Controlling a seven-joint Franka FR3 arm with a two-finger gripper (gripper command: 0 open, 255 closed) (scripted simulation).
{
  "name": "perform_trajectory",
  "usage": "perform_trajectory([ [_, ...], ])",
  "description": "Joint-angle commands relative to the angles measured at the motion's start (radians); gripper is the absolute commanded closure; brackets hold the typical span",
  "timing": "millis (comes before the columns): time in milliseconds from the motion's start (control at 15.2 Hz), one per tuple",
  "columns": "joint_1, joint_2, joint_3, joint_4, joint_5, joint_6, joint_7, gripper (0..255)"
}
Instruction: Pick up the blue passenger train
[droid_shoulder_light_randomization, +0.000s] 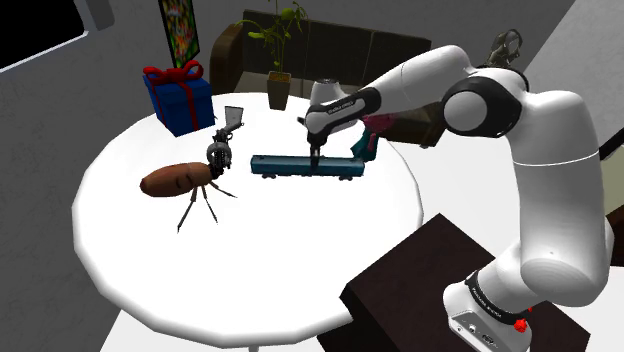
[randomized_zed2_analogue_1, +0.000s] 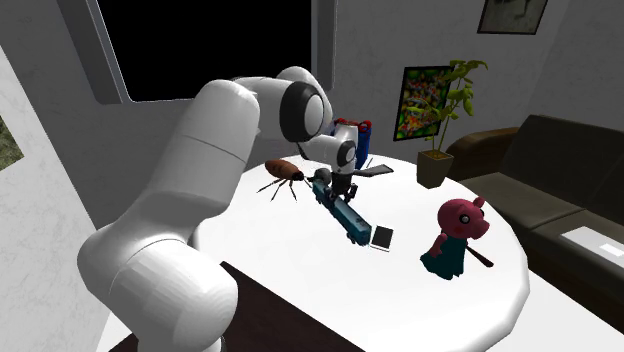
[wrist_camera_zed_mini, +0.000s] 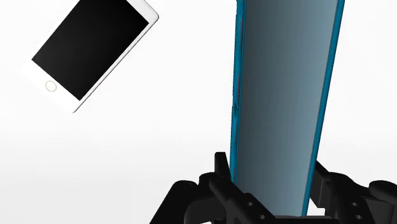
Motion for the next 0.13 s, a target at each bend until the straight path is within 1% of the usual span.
perform_trajectory([
  [0,0.000,-0.015,0.000,-0.005,0.000,-0.008,0.000,255],
  [66,0.000,-0.015,0.000,-0.004,0.000,-0.008,0.000,255],
])
